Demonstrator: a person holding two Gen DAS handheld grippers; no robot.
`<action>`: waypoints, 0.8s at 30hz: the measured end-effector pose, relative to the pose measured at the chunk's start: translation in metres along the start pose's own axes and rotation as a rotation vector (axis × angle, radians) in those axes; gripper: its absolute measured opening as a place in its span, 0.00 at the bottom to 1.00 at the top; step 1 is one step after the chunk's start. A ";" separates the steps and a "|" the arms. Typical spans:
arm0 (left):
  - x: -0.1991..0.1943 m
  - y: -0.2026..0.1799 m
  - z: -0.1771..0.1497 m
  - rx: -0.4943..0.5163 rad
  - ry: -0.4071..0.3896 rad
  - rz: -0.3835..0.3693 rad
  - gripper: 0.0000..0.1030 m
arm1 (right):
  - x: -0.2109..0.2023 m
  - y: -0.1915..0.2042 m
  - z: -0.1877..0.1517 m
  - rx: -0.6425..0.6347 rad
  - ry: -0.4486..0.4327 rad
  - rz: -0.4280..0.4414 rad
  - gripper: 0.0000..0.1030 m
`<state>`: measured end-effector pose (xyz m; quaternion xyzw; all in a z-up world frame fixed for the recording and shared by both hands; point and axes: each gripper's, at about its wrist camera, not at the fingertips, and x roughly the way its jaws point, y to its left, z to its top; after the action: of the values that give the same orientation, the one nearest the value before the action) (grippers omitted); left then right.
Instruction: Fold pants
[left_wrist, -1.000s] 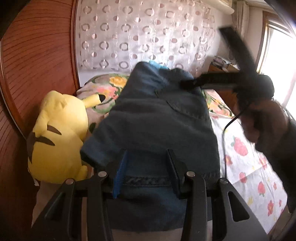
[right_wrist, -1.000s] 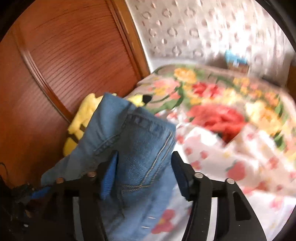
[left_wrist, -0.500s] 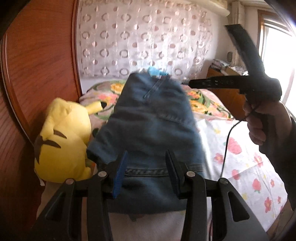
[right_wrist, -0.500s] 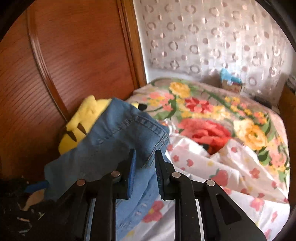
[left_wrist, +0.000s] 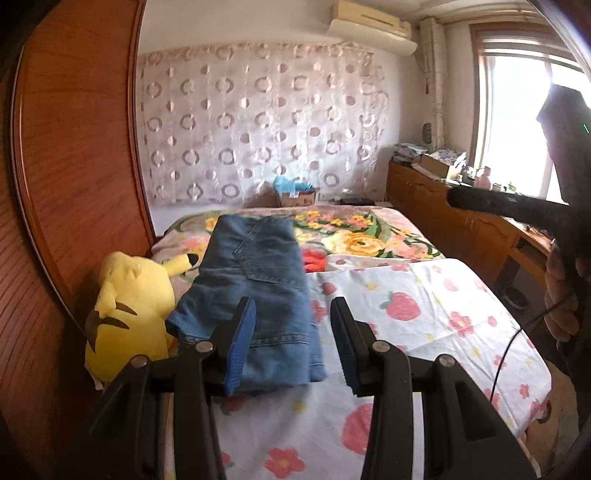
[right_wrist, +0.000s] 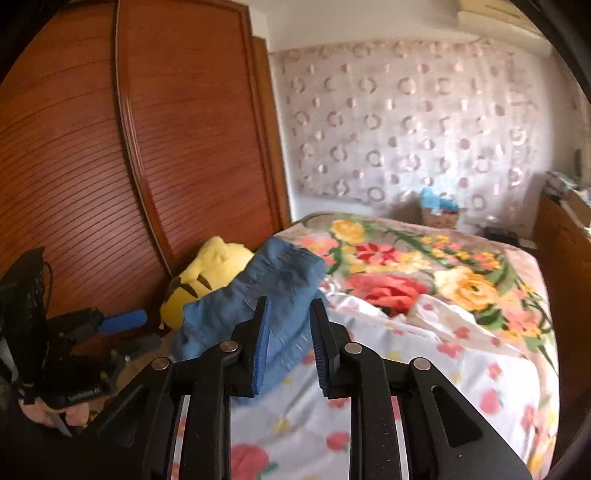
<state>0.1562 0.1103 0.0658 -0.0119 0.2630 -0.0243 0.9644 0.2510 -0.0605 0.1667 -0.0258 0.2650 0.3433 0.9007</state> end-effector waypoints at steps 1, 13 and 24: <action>-0.006 -0.005 0.000 0.005 -0.006 -0.001 0.40 | -0.015 0.000 -0.007 0.007 -0.011 -0.019 0.30; -0.055 -0.059 -0.014 0.023 -0.040 -0.011 0.40 | -0.112 0.009 -0.066 0.022 -0.112 -0.158 0.67; -0.088 -0.093 -0.032 0.035 -0.074 -0.043 0.40 | -0.161 0.012 -0.115 0.077 -0.136 -0.264 0.77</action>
<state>0.0603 0.0214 0.0863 -0.0013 0.2263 -0.0490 0.9728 0.0901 -0.1754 0.1497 -0.0023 0.2108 0.2124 0.9542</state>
